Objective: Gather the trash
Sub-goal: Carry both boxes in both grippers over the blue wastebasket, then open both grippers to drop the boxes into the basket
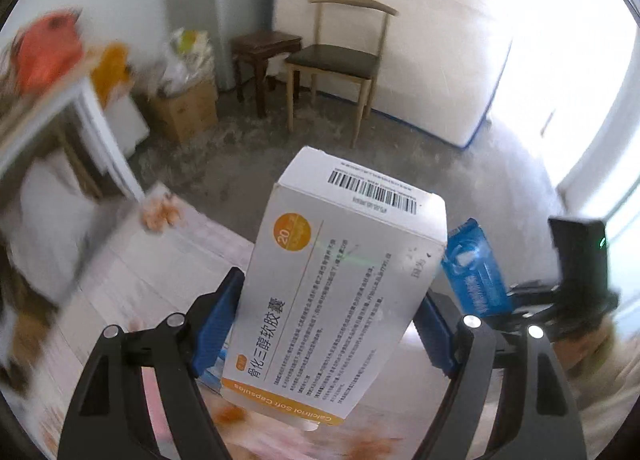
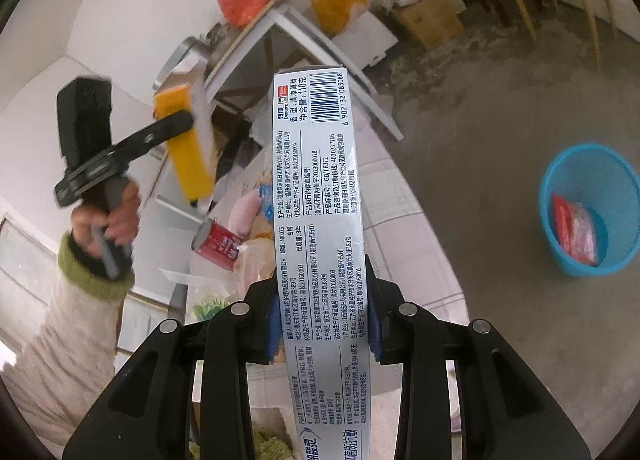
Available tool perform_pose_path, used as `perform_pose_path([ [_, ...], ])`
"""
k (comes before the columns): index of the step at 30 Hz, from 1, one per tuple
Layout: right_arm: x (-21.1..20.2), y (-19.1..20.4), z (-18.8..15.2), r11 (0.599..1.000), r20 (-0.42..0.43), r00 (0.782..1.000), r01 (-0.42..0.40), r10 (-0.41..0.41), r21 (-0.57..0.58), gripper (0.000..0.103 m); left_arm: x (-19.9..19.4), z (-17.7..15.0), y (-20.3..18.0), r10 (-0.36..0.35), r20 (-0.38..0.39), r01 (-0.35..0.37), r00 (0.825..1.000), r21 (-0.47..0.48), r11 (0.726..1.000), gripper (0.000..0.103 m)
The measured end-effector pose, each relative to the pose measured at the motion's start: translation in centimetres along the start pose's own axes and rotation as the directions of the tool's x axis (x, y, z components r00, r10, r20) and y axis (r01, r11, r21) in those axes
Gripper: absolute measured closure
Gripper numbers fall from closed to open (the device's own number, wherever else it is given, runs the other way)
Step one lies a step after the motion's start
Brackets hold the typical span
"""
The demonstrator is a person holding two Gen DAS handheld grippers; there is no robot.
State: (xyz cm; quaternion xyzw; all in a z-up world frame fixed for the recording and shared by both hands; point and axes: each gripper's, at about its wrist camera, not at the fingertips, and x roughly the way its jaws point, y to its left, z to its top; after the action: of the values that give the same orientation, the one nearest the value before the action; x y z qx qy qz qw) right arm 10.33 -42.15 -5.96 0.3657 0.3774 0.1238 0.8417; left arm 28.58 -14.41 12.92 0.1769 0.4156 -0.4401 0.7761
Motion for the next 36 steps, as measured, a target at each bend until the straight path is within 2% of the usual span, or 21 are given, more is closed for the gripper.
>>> perform_pose_path([
  [3,-2.8,-1.5,-0.3,0.999,0.055,0.998,0.02,-0.022,0.037,0.072,-0.1,0.0,-2.1,-0.023,-0.011,0.022,1.0,-0.08,0.997,0.025],
  [7,-7.2,-4.8,-0.8,0.99,0.143,0.987,0.054,-0.073,0.134,0.072,1.6,0.7,-5.9,-0.143,-0.01,0.139,0.99,-0.176,0.975,0.025],
  [9,-8.9,-6.6,-1.3,0.979,0.171,0.979,0.075,-0.108,0.188,0.072,3.0,1.2,-7.8,-0.179,-0.018,0.172,0.984,-0.198,0.965,0.025],
  [14,-11.3,-11.4,-2.9,0.943,0.195,0.967,0.092,-0.161,0.321,0.072,9.4,2.6,-13.2,-0.298,-0.101,0.261,0.949,-0.279,0.924,0.025],
  [18,-10.5,-15.4,-3.4,0.906,0.167,0.973,0.078,-0.16,0.416,0.072,15.6,3.6,-16.9,-0.326,-0.181,0.256,0.928,-0.325,0.91,0.025],
  [24,-7.3,-22.1,-1.6,0.845,0.087,0.985,0.081,-0.149,0.528,0.072,24.1,5.0,-18.8,-0.326,-0.283,0.203,0.902,-0.389,0.899,0.024],
  [27,-5.4,-25.6,0.4,0.823,0.065,0.986,0.09,-0.152,0.561,0.068,27.7,6.4,-19.3,-0.327,-0.29,0.187,0.9,-0.42,0.888,0.021],
  [29,-4.2,-28.2,1.4,0.799,0.055,0.984,0.104,-0.168,0.592,0.053,30.0,7.1,-19.1,-0.322,-0.293,0.169,0.9,-0.445,0.879,0.008],
  [30,-3.9,-29.3,1.7,0.791,0.052,0.981,0.12,-0.188,0.6,0.046,30.9,7.2,-18.4,-0.306,-0.288,0.15,0.907,-0.459,0.876,0.007],
  [31,-3.6,-30.4,1.9,0.782,0.039,0.975,0.152,-0.22,0.605,0.046,31.4,7.3,-18.1,-0.297,-0.278,0.138,0.914,-0.473,0.87,0.007],
  [33,-3.1,-31.6,1.8,0.755,0.017,0.96,0.21,-0.281,0.622,0.046,32.1,6.9,-17.4,-0.319,-0.267,0.152,0.909,-0.502,0.852,0.007],
  [36,-2.9,-31.8,0.9,0.756,0.024,0.956,0.216,-0.293,0.618,0.046,32.2,6.4,-16.8,-0.338,-0.264,0.172,0.903,-0.5,0.849,0.007],
])
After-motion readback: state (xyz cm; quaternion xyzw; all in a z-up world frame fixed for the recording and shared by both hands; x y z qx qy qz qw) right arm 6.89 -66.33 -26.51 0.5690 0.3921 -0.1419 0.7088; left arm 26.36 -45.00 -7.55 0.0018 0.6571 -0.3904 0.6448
